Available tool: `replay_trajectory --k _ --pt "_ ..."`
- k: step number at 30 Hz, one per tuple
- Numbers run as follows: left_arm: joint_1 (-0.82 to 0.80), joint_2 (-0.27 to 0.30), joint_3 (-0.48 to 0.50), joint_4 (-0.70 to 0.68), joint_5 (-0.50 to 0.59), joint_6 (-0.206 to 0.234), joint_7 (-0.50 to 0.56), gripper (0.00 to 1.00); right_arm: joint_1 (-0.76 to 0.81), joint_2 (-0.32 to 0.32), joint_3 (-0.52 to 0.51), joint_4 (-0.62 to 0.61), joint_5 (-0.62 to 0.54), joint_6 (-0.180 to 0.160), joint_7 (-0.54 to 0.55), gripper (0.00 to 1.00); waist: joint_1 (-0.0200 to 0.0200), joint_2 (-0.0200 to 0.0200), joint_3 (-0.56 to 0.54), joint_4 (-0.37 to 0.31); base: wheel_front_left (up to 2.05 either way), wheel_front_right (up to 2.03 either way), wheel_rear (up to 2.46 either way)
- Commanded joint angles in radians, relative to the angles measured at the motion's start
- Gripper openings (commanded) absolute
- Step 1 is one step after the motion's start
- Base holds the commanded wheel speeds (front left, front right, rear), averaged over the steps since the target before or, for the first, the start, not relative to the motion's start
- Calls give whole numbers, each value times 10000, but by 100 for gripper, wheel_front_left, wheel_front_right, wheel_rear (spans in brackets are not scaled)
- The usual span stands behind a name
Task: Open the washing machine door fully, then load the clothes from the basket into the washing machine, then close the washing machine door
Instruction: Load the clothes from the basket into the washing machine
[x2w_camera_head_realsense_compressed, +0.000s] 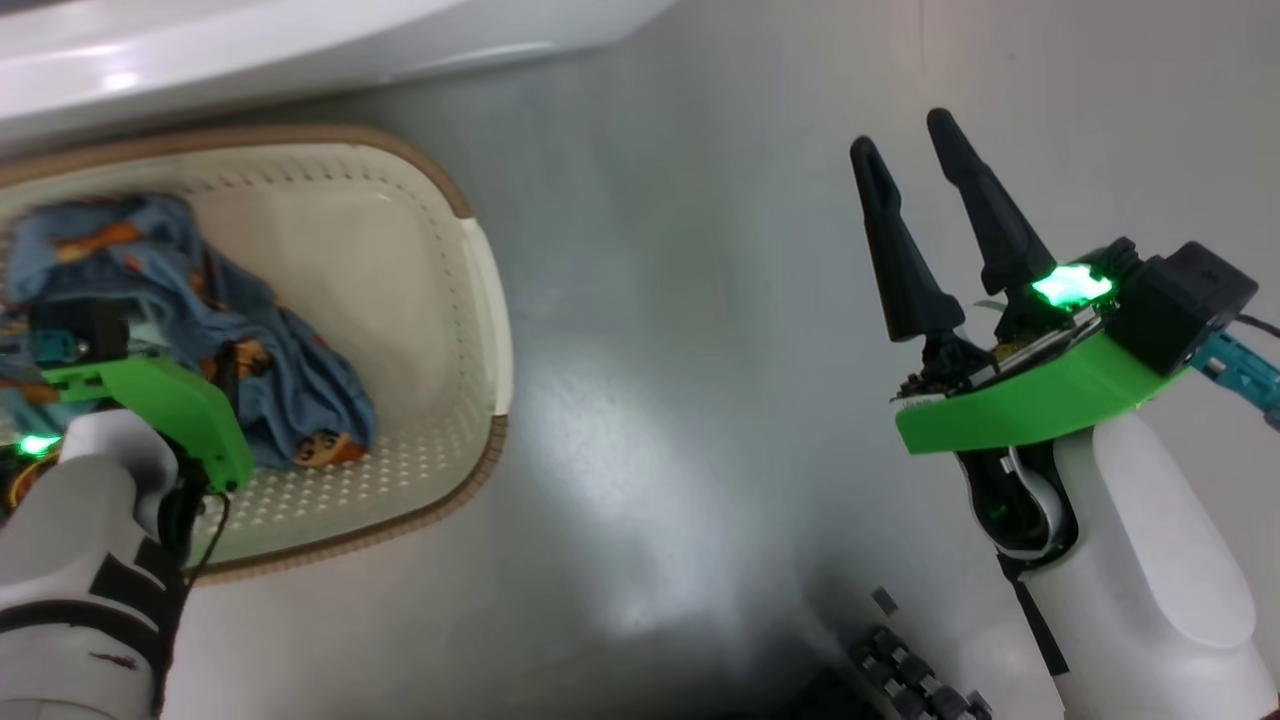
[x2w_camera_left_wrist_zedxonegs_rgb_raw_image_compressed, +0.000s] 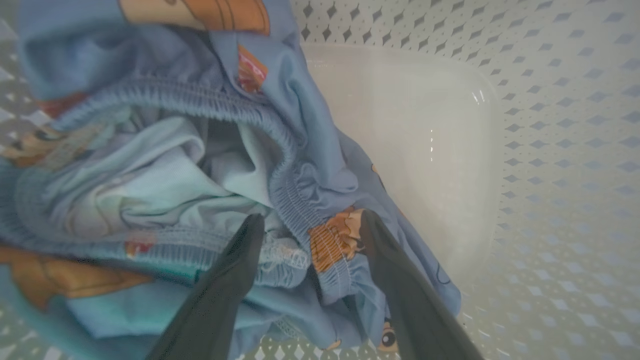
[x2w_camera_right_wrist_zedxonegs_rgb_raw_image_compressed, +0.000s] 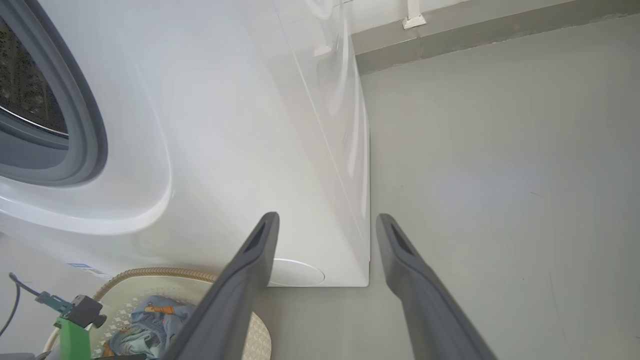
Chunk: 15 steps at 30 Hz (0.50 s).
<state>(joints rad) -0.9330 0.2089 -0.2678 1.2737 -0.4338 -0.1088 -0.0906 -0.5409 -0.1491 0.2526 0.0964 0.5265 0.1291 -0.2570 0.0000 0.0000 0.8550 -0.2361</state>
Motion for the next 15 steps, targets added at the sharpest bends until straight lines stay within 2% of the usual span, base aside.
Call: replay_trajectory --k 1,5,12,15 --pt "69 411 179 24 2 100 117 100 115 89 208 -274 -195 16 -48 100 0 0 447 -341 0 0 0" --pt "-18 525 125 104 -4 362 729 100 36 151 248 -318 -214 16 -48 100 0 0 657 -467 0 0 0" --pt "-60 636 -87 154 28 519 1803 100 15 194 254 -338 -227 16 -48 100 0 0 807 -641 0 0 0" --pt "-146 744 -195 158 126 670 1666 100 21 204 240 -364 -238 16 -48 100 0 0 867 -684 0 0 0"
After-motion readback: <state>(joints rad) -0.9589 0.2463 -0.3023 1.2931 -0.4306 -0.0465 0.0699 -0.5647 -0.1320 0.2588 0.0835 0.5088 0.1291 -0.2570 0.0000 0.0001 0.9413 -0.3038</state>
